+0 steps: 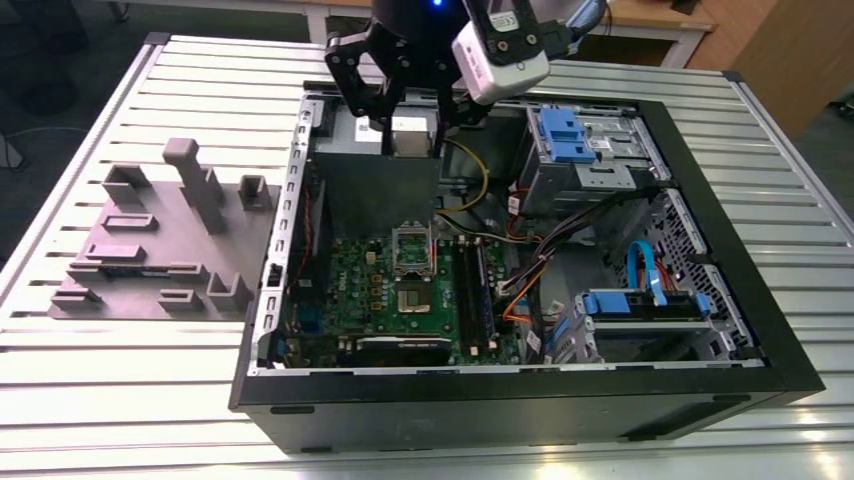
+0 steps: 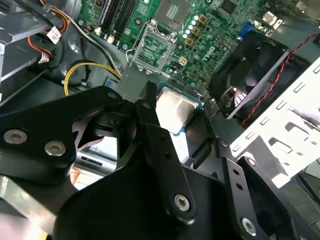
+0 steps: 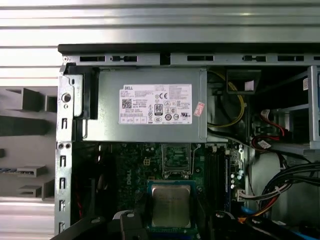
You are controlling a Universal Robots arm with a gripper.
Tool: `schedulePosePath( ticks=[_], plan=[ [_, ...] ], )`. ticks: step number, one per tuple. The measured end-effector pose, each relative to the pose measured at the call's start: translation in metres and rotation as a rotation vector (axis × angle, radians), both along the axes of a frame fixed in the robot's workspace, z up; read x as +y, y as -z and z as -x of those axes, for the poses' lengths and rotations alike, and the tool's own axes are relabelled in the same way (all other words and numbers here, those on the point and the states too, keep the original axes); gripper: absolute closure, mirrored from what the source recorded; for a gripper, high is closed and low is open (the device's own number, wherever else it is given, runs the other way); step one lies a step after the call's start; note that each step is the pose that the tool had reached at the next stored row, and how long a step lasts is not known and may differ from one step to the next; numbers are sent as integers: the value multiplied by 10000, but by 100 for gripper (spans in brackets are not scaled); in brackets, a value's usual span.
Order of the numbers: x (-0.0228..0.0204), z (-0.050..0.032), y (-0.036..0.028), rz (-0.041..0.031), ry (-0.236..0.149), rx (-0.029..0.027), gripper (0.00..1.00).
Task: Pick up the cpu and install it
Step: 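Pick up the cpu and move it towards the insertion slot, then place the cpu into insertion slot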
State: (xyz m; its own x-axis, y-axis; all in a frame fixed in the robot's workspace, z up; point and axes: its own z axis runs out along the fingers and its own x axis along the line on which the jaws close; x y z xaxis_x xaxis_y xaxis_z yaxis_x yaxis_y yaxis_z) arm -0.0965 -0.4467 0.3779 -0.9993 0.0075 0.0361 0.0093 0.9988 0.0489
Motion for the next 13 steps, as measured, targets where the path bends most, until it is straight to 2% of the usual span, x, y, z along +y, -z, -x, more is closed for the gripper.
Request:
schedulePosePath(
  ticks=[13],
  plan=[
    [0, -29, 3, 0, 0, 0, 53]
  ],
)
